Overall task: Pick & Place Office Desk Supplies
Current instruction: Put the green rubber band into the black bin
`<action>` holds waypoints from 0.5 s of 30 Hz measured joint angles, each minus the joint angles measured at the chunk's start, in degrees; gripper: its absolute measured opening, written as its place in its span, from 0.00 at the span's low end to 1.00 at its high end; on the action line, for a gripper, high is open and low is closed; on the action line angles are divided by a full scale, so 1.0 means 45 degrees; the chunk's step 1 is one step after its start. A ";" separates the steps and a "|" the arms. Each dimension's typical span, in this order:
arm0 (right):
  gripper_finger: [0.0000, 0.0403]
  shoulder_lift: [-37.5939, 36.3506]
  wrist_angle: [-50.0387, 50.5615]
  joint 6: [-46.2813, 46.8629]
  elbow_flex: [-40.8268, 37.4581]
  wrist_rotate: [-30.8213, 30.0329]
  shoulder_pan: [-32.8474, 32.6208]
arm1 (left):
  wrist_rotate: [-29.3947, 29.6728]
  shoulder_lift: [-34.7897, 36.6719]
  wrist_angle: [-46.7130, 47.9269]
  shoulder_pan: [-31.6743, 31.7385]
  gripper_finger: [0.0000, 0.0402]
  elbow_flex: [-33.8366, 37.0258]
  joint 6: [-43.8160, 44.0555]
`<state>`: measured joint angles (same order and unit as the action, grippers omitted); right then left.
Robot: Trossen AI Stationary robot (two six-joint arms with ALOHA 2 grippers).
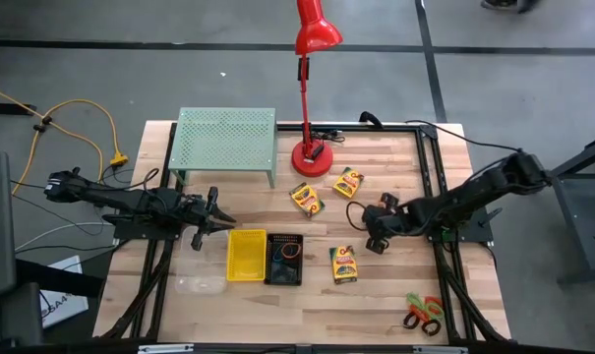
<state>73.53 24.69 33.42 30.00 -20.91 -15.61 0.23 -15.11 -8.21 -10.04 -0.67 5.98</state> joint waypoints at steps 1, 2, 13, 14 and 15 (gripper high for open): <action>0.20 0.0073 -0.0004 0.0087 0.0000 -0.0120 -0.0050 | 0.0000 0.0000 0.0000 0.0004 0.18 0.0000 0.0000; 0.20 0.0155 -0.0016 0.0195 0.0000 -0.0149 -0.0059 | 0.0001 0.0000 0.0005 0.0000 0.18 0.0000 0.0000; 0.20 0.0895 -0.0006 0.1068 -0.0011 -0.0143 -0.0054 | 0.0000 0.0000 0.0005 0.0000 0.18 0.0000 0.0000; 0.20 0.0889 -0.0012 0.1101 -0.0015 -0.0144 -0.0054 | 0.0000 0.0000 0.0005 0.0003 0.18 0.0000 0.0000; 0.20 0.0885 -0.0021 0.1121 -0.0015 -0.0149 -0.0054 | 0.0000 0.0000 0.0000 0.0002 0.18 0.0000 0.0002</action>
<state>77.52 24.60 38.47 29.93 -21.58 -15.86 0.23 -15.11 -8.21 -10.04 -0.67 5.99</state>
